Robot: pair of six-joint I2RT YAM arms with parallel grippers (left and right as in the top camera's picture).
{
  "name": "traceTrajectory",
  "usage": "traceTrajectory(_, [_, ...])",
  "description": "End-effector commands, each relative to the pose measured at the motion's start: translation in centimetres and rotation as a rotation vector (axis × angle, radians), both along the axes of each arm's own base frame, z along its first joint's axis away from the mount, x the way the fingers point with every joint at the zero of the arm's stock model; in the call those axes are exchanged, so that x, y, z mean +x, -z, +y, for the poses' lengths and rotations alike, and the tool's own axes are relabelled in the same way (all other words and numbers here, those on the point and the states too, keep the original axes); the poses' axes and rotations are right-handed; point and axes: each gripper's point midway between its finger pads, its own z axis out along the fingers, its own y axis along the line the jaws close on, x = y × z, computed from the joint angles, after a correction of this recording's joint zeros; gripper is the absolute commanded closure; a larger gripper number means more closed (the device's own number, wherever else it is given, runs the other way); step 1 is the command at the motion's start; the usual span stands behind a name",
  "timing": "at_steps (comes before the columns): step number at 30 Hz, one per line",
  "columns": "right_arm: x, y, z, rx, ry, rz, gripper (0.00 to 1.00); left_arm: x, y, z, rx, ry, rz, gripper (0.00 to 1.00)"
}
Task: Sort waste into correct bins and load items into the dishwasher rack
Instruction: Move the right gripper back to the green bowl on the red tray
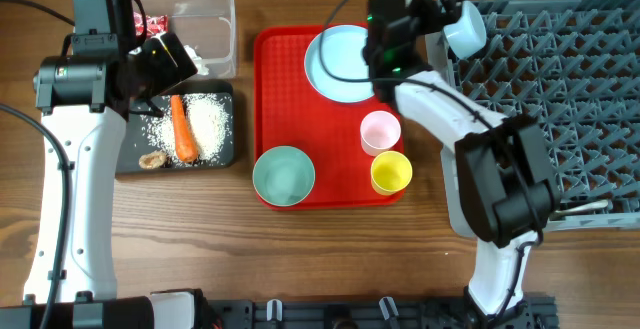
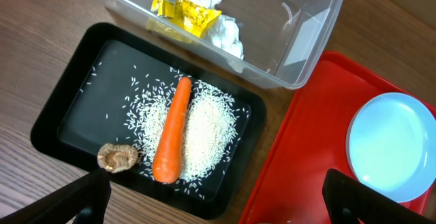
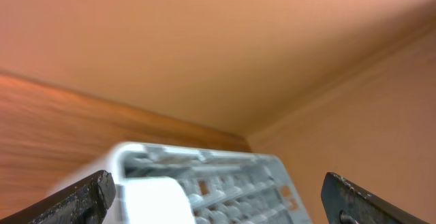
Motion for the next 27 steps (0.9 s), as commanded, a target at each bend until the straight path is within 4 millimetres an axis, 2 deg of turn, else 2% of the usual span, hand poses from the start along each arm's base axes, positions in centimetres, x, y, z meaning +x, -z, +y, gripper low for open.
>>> traceTrajectory(1, [-0.5,-1.1,3.3,0.056,-0.034,-0.043,0.00,0.1,-0.3,0.4,0.011,-0.012,-0.009,0.00])
traceTrajectory(3, [-1.2,-2.3,6.1,0.073,-0.089,-0.025,0.00,0.1,-0.3,0.4,0.011,-0.011,-0.009,0.00])
traceTrajectory(5, [-1.9,-2.3,8.4,0.153,-0.169,0.028,0.00,0.1,-0.3,0.4,0.011,-0.011,-0.009,0.00])
traceTrajectory(8, [-3.6,-0.8,11.7,0.462,-0.337,0.198,0.00,0.1,-0.3,0.4,0.011,-0.011,-0.009,0.00])
traceTrajectory(10, [-6.3,-1.4,15.5,0.696,-0.510,0.371,0.00,0.1,-0.3,0.4,0.011,-0.011,-0.009,0.00])
traceTrajectory(12, [-10.0,-2.9,18.9,0.905,-0.664,0.519,0.00,0.1,-0.3,0.4,0.011,-0.011,-0.009,0.00])
traceTrajectory(14, [-13.6,-3.0,20.6,1.054,-0.719,0.663,0.00,0.1,-0.3,0.4,0.011,-0.011,-0.009,0.00])
traceTrajectory(16, [-16.0,-1.6,21.0,1.123,-0.698,0.793,0.00,0.1,-0.3,0.4,0.011,-0.011,-0.009,0.00])
traceTrajectory(17, [-17.7,-0.1,21.1,1.151,-0.672,0.881,0.00,0.1,-0.3,0.4,0.011,-0.011,-0.009,0.00])
traceTrajectory(21, [-21.4,4.3,21.7,1.131,-0.619,1.037,0.01,0.1,-0.3,0.4,0.011,-0.011,-0.009,0.00])
traceTrajectory(24, [-24.5,8.2,22.7,1.133,-0.564,1.124,0.12,0.1,-0.3,0.4,0.011,-0.011,-0.009,0.00])
traceTrajectory(27, [-26.6,11.5,23.5,1.173,-0.501,1.146,0.27,0.1,-0.3,0.4,0.011,-0.012,-0.009,0.00])
